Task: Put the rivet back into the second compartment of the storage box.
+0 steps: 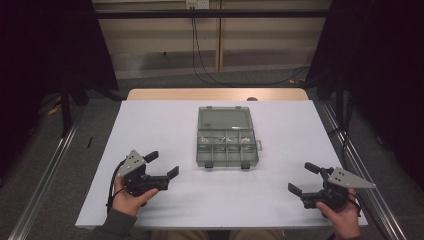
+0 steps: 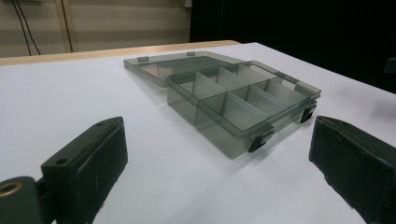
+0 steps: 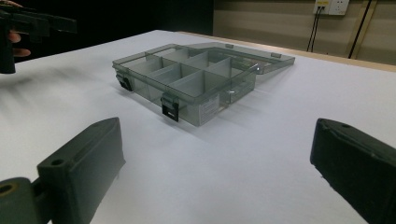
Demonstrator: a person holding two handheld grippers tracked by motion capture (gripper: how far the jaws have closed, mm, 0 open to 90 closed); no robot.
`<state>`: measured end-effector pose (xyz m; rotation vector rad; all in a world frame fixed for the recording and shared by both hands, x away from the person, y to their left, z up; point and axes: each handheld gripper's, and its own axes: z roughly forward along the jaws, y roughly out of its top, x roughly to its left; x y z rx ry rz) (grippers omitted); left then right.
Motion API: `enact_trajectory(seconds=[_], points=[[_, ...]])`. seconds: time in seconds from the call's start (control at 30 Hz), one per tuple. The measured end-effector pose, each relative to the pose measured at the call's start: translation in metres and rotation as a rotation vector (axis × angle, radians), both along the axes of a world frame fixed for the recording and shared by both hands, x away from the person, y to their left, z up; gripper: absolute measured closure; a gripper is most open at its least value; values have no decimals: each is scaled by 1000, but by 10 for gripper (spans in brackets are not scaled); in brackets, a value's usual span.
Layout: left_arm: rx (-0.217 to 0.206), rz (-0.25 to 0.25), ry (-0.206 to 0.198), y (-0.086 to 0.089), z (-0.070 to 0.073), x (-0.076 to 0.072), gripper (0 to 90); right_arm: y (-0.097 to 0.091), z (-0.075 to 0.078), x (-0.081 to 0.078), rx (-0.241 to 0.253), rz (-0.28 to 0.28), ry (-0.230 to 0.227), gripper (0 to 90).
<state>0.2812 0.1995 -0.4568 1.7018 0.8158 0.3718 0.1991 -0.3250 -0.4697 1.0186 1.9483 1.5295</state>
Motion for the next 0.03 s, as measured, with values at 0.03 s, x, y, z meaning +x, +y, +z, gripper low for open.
enact_trajectory(seconds=[0.03], points=[[1,0,2,0,-1,0,44,0,0,0,0,-1,-1,22]])
